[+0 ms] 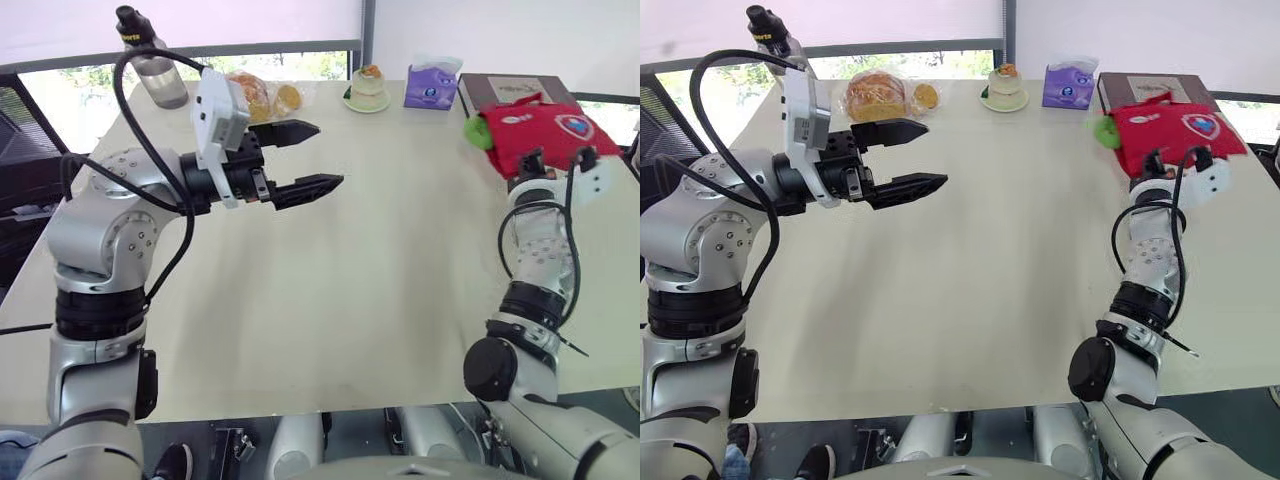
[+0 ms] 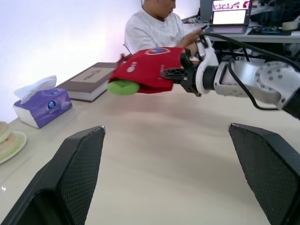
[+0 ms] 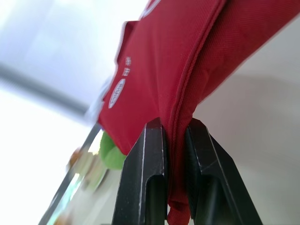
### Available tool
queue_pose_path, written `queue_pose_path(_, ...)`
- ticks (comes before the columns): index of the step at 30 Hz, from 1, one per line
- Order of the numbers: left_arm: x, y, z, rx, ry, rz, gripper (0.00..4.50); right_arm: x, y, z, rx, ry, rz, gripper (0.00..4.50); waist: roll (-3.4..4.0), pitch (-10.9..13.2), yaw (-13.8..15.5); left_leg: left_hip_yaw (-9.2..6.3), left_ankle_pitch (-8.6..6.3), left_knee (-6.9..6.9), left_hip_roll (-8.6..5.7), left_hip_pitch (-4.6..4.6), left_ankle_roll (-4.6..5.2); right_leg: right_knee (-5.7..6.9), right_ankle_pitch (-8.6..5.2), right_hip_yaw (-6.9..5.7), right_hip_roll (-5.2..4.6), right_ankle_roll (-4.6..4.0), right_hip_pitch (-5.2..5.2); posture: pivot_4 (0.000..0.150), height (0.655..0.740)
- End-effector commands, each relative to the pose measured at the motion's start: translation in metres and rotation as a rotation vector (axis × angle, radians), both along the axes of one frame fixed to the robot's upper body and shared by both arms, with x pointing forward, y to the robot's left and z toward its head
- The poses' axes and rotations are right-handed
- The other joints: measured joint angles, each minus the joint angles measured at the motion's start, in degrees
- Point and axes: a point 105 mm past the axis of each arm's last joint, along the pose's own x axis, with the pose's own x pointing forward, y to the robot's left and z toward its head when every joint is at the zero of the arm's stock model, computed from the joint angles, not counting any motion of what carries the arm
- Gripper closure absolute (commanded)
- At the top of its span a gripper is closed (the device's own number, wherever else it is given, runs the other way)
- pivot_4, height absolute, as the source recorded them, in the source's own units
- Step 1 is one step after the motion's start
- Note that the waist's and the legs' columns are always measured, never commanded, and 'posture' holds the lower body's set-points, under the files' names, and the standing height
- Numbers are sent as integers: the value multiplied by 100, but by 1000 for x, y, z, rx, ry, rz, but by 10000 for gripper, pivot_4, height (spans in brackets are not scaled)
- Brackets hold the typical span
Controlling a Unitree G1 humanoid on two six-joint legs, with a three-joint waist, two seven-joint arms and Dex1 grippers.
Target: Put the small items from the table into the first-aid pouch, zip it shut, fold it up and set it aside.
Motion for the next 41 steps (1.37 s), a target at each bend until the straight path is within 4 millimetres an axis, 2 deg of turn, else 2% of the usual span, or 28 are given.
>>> queue_pose_path(1, -5, -2, 8, 0, -49, -2, 0, 9, -3, 1, 42, -10, -52, 44803, 5, 3, -41, 1, 0, 0, 0, 4, 0, 3, 1, 5, 0, -1, 0, 1500, 7400)
queue_pose_path(8, -3, 2, 7, 9, -51, 21, 0, 20, -6, -24, 83, 62, 16, 44803, 18, 11, -122, 3, 1, 6, -1, 8, 2, 6, 1, 6, 7, -1, 4, 1500, 7400)
queue_pose_path(9, -4, 2, 6, 9, -49, 21, 0, 20, -8, -26, 86, 58, 28, 35104, 18, 11, -122, 4, 1, 6, -1, 8, 2, 5, 1, 4, 7, -1, 6, 1500, 7400)
queue_pose_path(10, -5, 3, 5, 8, -46, 22, 0, 19, -8, -28, 81, 57, 41, 33165, 18, 11, -123, 4, 1, 6, -1, 8, 2, 5, 0, 5, 7, -1, 6, 1500, 7400)
queue_pose_path(12, -5, 5, 4, 9, -40, 26, 0, 16, -9, -29, 74, 56, 59, 20426, 18, 11, -120, 4, 1, 5, 0, 7, 2, 5, 1, 4, 7, -1, 6, 1500, 7400)
queue_pose_path(13, -5, 6, 3, 10, -38, 30, 0, 14, -8, -30, 74, 63, 71, 18794, 18, 11, -118, 4, 1, 5, 0, 7, 2, 5, 0, 4, 7, -1, 6, 1500, 7400)
queue_pose_path(17, -3, 11, 1, 9, -29, 51, 0, -6, 2, -26, -17, 54, 221, 447, 19, 10, -95, -1, 1, -1, 1, 1, 2, 2, 0, -2, 6, -1, 3, 1500, 7400)
queue_pose_path(20, 1, 16, -11, 38, 4, 93, 0, -27, 16, -18, -159, 17, 382, 447, 21, 9, -78, -1, 1, -1, 1, 2, 2, 3, 0, 0, 4, -1, 4, 1500, 7400)
queue_pose_path(23, 7, 26, -27, 63, 47, 149, 0, -51, 30, -14, -412, -1, 572, 447, 24, 10, -71, -1, 0, -1, 0, 4, 3, 3, -1, 6, 4, 0, 3, 1500, 7400)
queue_pose_path(27, 9, 47, -59, 74, 144, 216, 0, -88, 37, -16, -780, -60, 797, 447, 25, 9, -79, 5, 1, 6, 2, 16, 3, 0, -3, 13, 8, 3, 8, 1500, 7400)
queue_pose_path(31, -2, 64, -100, 128, 214, 259, 0, -132, 48, -24, -1077, -191, 1077, 447, 23, 9, -79, 12, 0, 1, 3, 17, 3, -9, -11, 10, 11, 11, 12, 1500, 7400)
queue_pose_path(34, -14, 74, -126, 113, 251, 296, 0, -147, 33, -34, -1202, -210, 1140, 447, 18, 11, -65, 8, 0, 6, 9, 17, 3, -8, -15, 5, 8, 20, 15, 1500, 7400)
queue_pose_path(37, -21, 85, -137, 60, 268, 381, 0, -160, 19, -43, -1308, -197, 1203, 447, 15, 9, -4, 7, 1, 18, 9, 20, 3, -7, -19, 8, -1, 15, 18, 1500, 7400)
queue_pose_path(41, -37, 100, -155, 74, 287, 445, 0, -169, 7, -43, -1318, -199, 1226, 447, 12, 8, 42, 7, 1, 22, 10, 24, 3, -5, -25, 8, -3, 2, 21, 1500, 7400)
